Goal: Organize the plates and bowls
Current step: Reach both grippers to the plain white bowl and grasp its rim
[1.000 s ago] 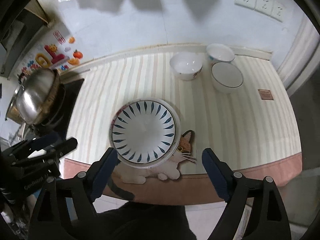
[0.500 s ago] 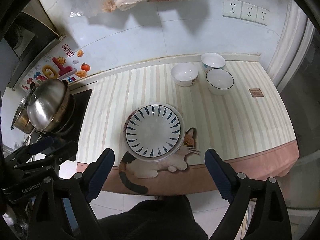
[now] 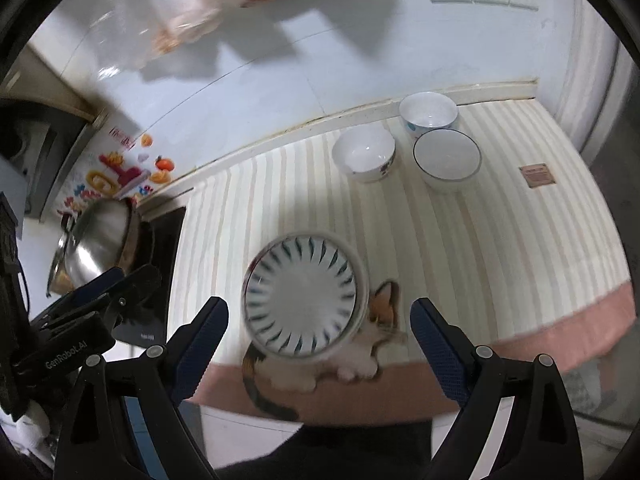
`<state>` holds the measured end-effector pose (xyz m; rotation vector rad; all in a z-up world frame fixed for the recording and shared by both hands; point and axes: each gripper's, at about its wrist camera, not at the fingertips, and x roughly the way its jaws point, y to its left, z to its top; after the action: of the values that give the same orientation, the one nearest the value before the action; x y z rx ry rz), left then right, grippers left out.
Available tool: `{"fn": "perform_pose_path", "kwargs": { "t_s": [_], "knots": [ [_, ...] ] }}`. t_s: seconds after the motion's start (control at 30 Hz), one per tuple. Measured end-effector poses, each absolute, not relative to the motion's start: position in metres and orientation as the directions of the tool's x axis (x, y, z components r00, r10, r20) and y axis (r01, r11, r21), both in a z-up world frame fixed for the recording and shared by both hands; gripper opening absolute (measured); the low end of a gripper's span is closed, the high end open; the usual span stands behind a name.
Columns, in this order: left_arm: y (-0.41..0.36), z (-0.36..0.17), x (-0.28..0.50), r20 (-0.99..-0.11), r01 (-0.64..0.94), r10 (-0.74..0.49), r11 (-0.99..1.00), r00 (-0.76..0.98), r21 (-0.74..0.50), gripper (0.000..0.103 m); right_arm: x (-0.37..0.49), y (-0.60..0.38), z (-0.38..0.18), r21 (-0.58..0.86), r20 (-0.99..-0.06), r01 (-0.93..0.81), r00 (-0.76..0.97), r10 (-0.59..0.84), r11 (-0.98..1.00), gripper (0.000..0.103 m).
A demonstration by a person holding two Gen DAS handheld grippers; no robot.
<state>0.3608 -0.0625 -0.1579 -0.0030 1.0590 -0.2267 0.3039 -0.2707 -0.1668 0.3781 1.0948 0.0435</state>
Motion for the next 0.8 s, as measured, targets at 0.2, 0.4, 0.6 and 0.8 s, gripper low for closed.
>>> {"fn": "perform_pose_path", "kwargs": {
  "t_s": [0.2, 0.4, 0.6, 0.8],
  "knots": [
    [-0.107, -0.199, 0.447, -0.900, 0.137, -0.179, 0.981, 0.398, -0.135, 0.084, 0.409, -0.325, -0.204, 0.361, -0.861, 0.136, 0.429, 0.274, 0.923, 0.091],
    [-0.141, -0.256, 0.531, -0.947, 0.071, -0.175, 0.984, 0.270, -0.161, 0.065, 0.520, -0.377, -0.264, 0.349, -0.903, 0.130, 0.310, 0.296, 0.928, 0.071],
    [-0.166, -0.313, 0.588, -0.970, 0.030, -0.192, 0.981, 0.149, -0.189, 0.055, 0.594, -0.397, -0.315, 0.350, -0.924, 0.092, 0.193, 0.328, 0.932, 0.058],
    [-0.179, -0.357, 0.612, -0.984, 0.028, -0.169, 0.985, 0.049, -0.168, 0.032, 0.630, -0.392, -0.347, 0.319, -0.944, 0.047, 0.104, 0.313, 0.946, 0.037]
  ]
}}
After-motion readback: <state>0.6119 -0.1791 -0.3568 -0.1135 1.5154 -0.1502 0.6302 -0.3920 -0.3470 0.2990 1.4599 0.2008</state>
